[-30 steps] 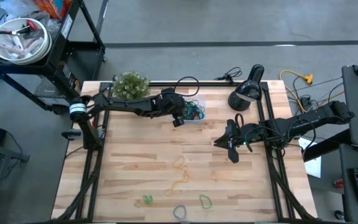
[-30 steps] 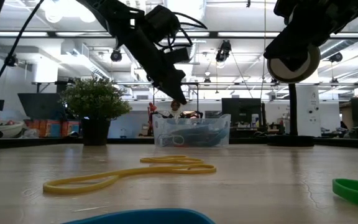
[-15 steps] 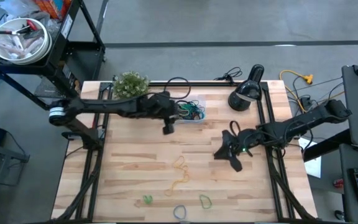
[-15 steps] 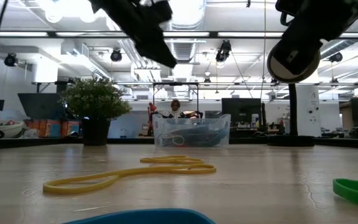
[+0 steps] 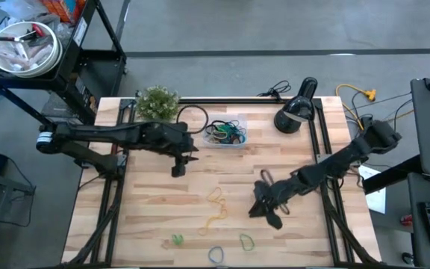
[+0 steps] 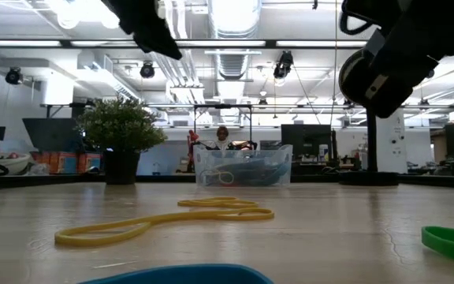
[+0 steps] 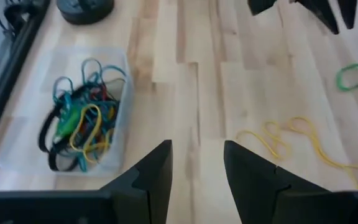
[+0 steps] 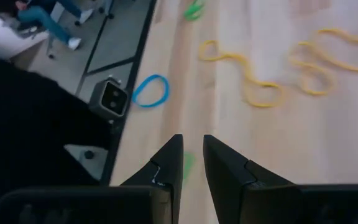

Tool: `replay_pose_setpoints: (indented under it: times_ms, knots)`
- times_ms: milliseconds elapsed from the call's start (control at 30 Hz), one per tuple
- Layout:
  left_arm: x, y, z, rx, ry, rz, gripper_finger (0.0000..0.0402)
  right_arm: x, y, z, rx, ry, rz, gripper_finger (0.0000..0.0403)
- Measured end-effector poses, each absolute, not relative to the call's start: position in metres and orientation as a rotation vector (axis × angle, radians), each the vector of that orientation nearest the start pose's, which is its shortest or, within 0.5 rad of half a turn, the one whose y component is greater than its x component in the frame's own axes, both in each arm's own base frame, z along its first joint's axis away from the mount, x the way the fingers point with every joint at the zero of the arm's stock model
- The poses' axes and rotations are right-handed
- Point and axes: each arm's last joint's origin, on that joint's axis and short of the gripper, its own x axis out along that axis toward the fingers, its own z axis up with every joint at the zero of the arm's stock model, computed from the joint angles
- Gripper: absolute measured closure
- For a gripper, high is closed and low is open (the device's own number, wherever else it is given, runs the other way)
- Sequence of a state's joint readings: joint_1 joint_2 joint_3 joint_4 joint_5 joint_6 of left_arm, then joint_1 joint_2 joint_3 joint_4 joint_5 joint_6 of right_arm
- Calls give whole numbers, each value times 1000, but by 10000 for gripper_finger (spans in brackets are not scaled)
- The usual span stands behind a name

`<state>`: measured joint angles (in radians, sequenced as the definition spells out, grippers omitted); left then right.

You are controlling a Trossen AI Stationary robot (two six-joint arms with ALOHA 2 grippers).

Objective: Pick and place rubber bands into bin
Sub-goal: Put the green rubberband into the transparent bin

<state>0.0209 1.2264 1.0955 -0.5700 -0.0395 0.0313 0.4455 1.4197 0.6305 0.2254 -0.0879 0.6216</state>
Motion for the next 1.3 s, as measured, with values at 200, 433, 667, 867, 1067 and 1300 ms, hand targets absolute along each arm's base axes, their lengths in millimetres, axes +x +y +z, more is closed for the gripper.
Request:
replay_pose_setpoints:
  times_ms: [200,433,667,867,1067,1300]
  knots:
    - [237,-1,302,-6,736,38,271,273,158,174,429,754,383,344]
    - [215,-9,284,-45,770,23,271,294,183,159,400,865,314,344]
    - [200,-15,278,-74,757,8,271,300,184,159,308,986,169,344]
    - [193,-18,276,-68,745,-12,271,300,191,160,266,1044,155,344]
    - [190,-21,272,-63,751,-28,271,300,199,155,240,1074,154,344]
    - [190,-24,268,-57,770,-43,271,308,211,143,196,1137,139,344]
